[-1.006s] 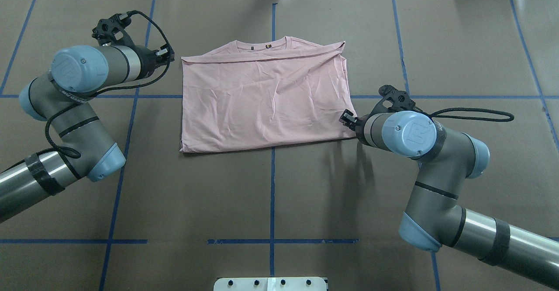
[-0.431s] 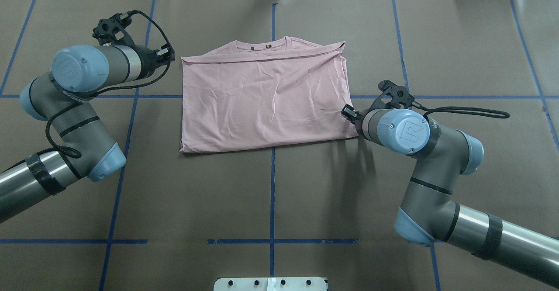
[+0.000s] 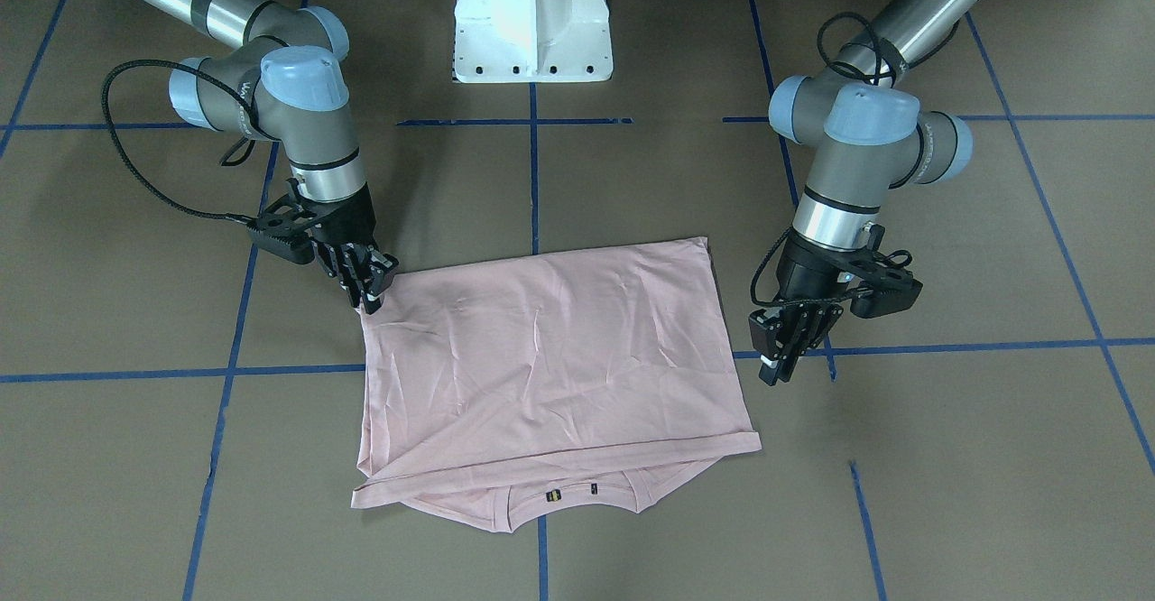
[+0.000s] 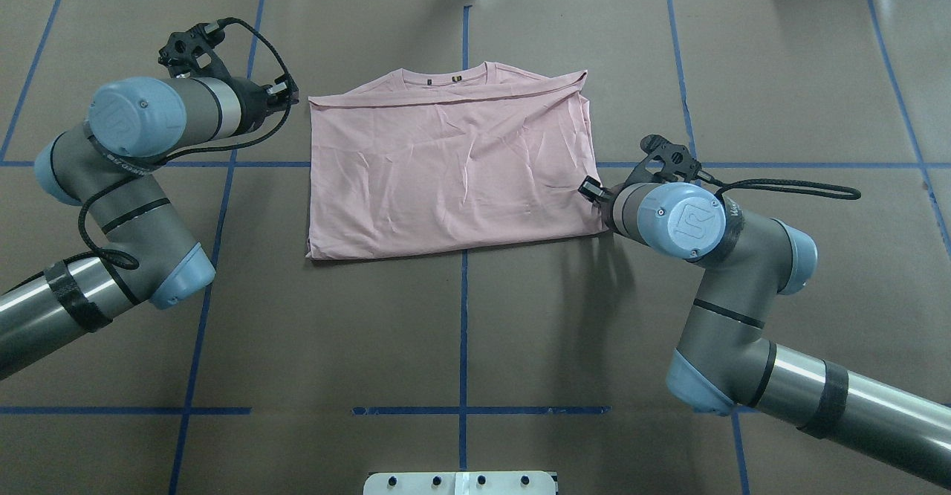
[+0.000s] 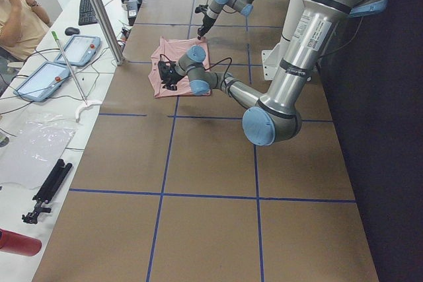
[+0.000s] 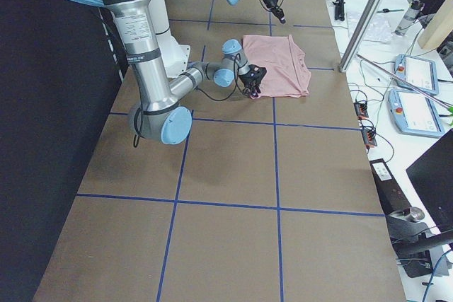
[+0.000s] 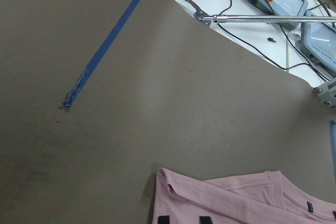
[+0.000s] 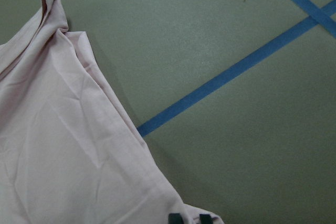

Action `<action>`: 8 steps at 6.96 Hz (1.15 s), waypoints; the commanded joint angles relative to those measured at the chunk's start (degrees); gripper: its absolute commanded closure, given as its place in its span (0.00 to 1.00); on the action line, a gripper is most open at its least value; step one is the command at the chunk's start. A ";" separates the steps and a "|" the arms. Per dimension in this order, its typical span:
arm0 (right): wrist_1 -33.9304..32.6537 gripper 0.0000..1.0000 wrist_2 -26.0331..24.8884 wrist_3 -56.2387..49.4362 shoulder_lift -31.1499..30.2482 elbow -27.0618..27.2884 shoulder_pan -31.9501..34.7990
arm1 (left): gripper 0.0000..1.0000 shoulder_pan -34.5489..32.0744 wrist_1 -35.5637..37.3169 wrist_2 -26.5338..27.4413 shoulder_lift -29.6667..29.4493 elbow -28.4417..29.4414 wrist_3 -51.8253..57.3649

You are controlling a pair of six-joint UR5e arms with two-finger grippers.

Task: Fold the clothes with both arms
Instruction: 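Lower the right gripper to the folded shirt's corner nearest it, then grasp the corner with the right gripper and drag the shirt toward the robot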

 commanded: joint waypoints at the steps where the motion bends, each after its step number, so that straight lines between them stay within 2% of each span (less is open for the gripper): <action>1: 0.03 1.00 0.00 -0.04 -0.04 0.65 0.13 | 0.69 0.00 0.00 -0.04 -0.06 0.00 -0.15; 2: -0.05 1.00 -0.26 -0.04 -0.64 2.65 0.31 | 0.68 0.00 -0.26 -0.04 -0.06 -0.17 -0.24; 3: -1.01 1.00 -0.18 0.05 -3.70 10.50 0.48 | 0.68 0.00 -0.26 0.05 -0.06 -0.35 -0.33; 4: -8.59 1.00 0.17 0.14 -9.30 22.16 -1.52 | 0.68 0.00 -0.35 0.05 -0.23 -0.61 -2.33; 5: -14.15 1.00 -0.35 0.92 -11.87 27.84 -6.85 | 0.68 0.26 -0.27 -0.03 -0.24 -0.88 -2.78; 6: -14.73 1.00 -1.31 5.28 -13.82 28.94 -12.29 | 0.68 0.27 -0.26 -0.04 -0.24 -1.05 -2.79; 7: -14.73 1.00 -2.71 9.15 -20.27 34.96 -18.87 | 0.68 0.35 -0.26 -0.04 -0.24 -1.06 -2.70; 8: -14.91 1.00 -3.60 13.54 -23.99 37.28 -25.73 | 0.68 0.35 -0.26 -0.04 -0.24 -1.14 -2.70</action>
